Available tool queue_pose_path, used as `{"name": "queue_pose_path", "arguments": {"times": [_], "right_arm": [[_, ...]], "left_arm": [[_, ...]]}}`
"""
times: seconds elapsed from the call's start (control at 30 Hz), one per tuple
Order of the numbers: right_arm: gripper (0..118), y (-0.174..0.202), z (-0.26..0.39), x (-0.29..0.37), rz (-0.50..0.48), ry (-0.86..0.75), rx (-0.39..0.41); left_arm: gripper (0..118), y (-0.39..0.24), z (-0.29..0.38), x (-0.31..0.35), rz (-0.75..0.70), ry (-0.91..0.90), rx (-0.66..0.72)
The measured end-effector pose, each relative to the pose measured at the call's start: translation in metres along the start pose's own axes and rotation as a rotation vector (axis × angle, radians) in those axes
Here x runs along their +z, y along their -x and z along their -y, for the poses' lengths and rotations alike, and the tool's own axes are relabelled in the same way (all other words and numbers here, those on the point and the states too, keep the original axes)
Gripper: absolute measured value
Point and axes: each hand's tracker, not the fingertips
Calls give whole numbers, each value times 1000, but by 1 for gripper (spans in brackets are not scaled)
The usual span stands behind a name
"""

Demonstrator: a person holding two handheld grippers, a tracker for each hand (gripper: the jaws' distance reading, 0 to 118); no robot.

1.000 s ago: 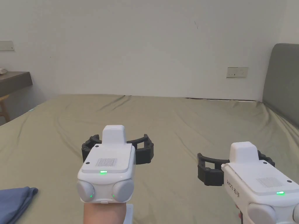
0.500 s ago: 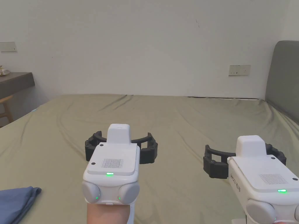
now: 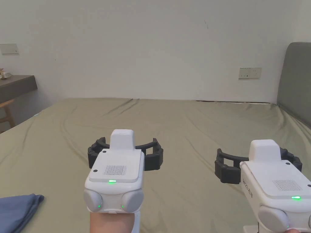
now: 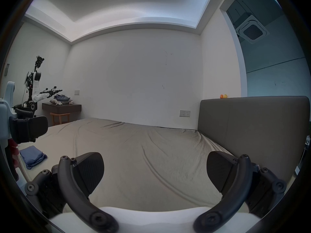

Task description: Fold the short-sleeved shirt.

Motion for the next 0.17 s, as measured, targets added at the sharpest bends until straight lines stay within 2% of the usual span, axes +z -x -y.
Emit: {"name": "queue_pose_path", "arguments": {"times": [0.17], "right_arm": [[118, 0, 1, 0, 6, 3, 3]], "left_arm": [[118, 2, 0, 0, 1, 4, 19]]}}
